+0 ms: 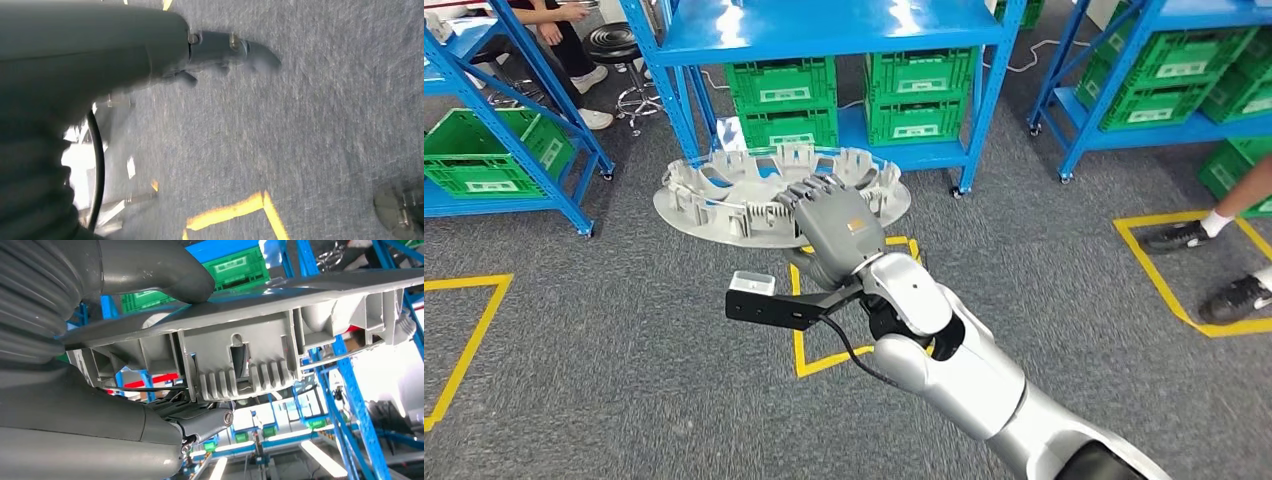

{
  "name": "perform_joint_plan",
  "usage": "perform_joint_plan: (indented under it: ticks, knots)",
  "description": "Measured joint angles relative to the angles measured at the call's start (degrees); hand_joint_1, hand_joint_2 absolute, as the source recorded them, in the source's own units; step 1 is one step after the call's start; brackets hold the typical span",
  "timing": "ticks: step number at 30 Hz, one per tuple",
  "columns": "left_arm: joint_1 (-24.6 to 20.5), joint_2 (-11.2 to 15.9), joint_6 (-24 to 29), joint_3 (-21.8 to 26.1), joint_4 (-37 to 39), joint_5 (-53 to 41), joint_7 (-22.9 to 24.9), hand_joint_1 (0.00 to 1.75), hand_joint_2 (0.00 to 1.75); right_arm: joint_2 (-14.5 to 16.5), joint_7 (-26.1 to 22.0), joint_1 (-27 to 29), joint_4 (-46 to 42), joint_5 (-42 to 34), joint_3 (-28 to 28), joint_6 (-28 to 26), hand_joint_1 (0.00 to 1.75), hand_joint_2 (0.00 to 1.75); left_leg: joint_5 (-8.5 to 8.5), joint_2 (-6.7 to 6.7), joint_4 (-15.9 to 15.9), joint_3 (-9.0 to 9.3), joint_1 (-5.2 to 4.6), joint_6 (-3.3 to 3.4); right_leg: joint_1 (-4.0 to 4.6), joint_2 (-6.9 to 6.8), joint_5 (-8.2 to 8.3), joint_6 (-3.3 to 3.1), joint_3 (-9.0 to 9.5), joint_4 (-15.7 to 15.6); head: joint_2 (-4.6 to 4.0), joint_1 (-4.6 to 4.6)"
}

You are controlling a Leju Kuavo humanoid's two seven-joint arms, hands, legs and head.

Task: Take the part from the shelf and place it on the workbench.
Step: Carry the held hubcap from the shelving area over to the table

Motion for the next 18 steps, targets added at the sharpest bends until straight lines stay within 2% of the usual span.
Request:
perform_joint_plan:
  ticks: [1,2,4,5,6,7,8,9,10,11,12,13,14,16,17,18]
  knots:
    - [0.1,0.0,0.0,0.0,0.0,0.0,0.0,0.0,1.75,0.0,0.0,0.0,0.0,0.0,0.0,0.0,1.75,1.75,-0.97,-0.05,0.4,-0.37,0.12,-0.34,0.0,-0.11,0.73,-0.57,-0.6,0.0,0.0,-0.01]
    - [0.2,0.0,0.0,0.0,0.0,0.0,0.0,0.0,1.75,0.0,0.0,0.0,0.0,0.0,0.0,0.0,1.75,1.75,-3.11,-0.12,1.7,-0.92,0.2,-0.64,-0.09,-0.22,1.49,-1.05,-1.33,0.0,0.0,-0.04]
    - [0.2,0.0,0.0,0.0,0.1,0.3,-0.4,0.0,1.75,0.0,0.0,-0.2,0.0,0.1,0.0,0.0,1.75,1.75,-9.25,-0.22,7.4,-2.25,0.27,-1.04,-0.09,-0.26,2.95,-1.57,-3.01,0.0,0.0,-0.1]
    - [0.2,0.0,0.0,0.0,0.1,0.5,-0.8,0.0,1.75,0.0,0.0,-0.3,0.0,0.1,0.1,0.1,1.75,1.75,-11.16,-0.26,11.0,-2.76,0.27,-1.15,-0.05,-0.27,3.64,-1.63,-3.88,0.0,0.0,-0.11]
    - [0.2,0.0,0.0,0.0,0.1,0.7,-1.3,0.0,1.75,0.0,0.0,-0.3,0.0,0.2,0.2,0.2,1.75,1.75,-11.43,-0.28,14.2,-2.97,0.27,-1.19,0.01,-0.29,4.38,-1.6,-4.79,0.0,0.0,-0.1]
    - [0.3,0.0,0.0,0.0,0.1,0.9,-1.7,0.0,1.75,0.0,0.0,-0.3,0.0,0.3,0.2,0.2,1.75,1.75,-10.22,-0.3,16.3,-2.69,0.26,-1.14,0.06,-0.43,5.11,-1.54,-5.72,0.0,0.0,-0.1]
    - [0.4,0.0,0.0,0.0,0.1,1.0,-1.9,0.0,1.75,0.0,0.0,-0.4,0.0,0.5,0.3,0.3,1.75,1.75,-8.19,-0.26,16.8,-1.68,0.25,-1.01,0.1,-0.63,5.84,-1.47,-6.68,0.0,0.0,-0.1]
    - [0.4,0.0,0.0,0.0,0.1,1.0,-2.1,0.0,1.75,0.0,0.0,-0.4,0.1,0.6,0.3,0.4,1.75,1.75,-6.49,0.0,15.4,0.32,0.21,-0.8,0.12,-0.83,6.53,-1.35,-7.52,0.0,0.0,-0.1]
    - [0.5,0.0,0.0,0.0,0.1,1.0,-2.2,0.0,1.75,0.0,0.0,-0.5,0.1,0.7,0.3,0.4,1.75,1.75,-6.32,0.76,12.0,3.46,0.08,-0.51,0.17,-1.06,7.11,-1.17,-8.11,0.1,0.0,-0.1]
    - [0.5,0.1,0.0,0.0,0.0,1.0,-2.3,0.0,1.75,0.0,0.0,-0.5,0.1,0.8,0.4,0.4,1.75,1.75,-7.44,1.58,7.4,7.14,-0.19,-0.16,0.22,-1.35,7.56,-0.91,-8.45,0.1,0.0,-0.1]
    - [0.3,0.1,0.1,0.0,0.0,1.0,-2.4,0.0,1.75,0.0,0.0,-0.6,0.1,0.9,0.4,0.4,1.75,1.75,-9.18,2.28,3.2,10.07,-0.47,0.25,0.25,-1.74,7.97,-0.54,-8.59,0.2,0.0,-0.09]
    - [0.2,0.1,0.1,0.0,-0.1,1.0,-2.5,0.0,1.75,0.0,-0.1,-0.6,0.1,1.0,0.5,0.4,1.75,1.75,-10.7,2.57,0.1,11.93,-0.78,0.68,0.24,-2.29,8.32,-0.15,-8.61,0.1,0.0,-0.09]
    - [0.1,0.1,0.1,0.0,-0.1,1.0,-2.6,0.0,1.75,0.0,-0.1,-0.6,0.0,1.2,0.6,0.4,1.75,1.75,-11.25,2.23,-1.6,12.48,-0.97,1.12,0.19,-2.93,8.68,0.25,-8.6,0.0,0.0,-0.09]
    - [0.3,0.1,0.1,0.0,0.0,1.0,-2.8,0.0,1.75,0.0,-0.3,-0.5,0.0,1.7,0.8,0.4,1.75,1.75,-10.48,1.2,-2.0,11.97,-0.89,2.0,-0.01,-3.24,8.58,1.0,-8.86,0.3,0.0,-0.1]
    - [0.5,0.1,0.1,0.0,0.0,1.0,-2.8,0.0,1.75,0.0,-0.3,-0.5,0.0,1.9,0.9,0.4,1.75,1.75,-9.94,0.81,-2.0,11.73,-0.8,2.41,-0.05,-2.77,7.41,1.29,-9.41,1.6,0.0,-0.07]
    - [0.7,0.1,0.1,0.0,0.0,1.0,-2.8,0.0,1.75,-0.1,-0.3,-0.4,0.0,2.1,0.9,0.4,1.75,1.75,-9.43,0.44,-2.0,11.41,-0.75,2.76,-0.1,-2.02,5.52,1.51,-10.38,4.1,0.0,-0.06]
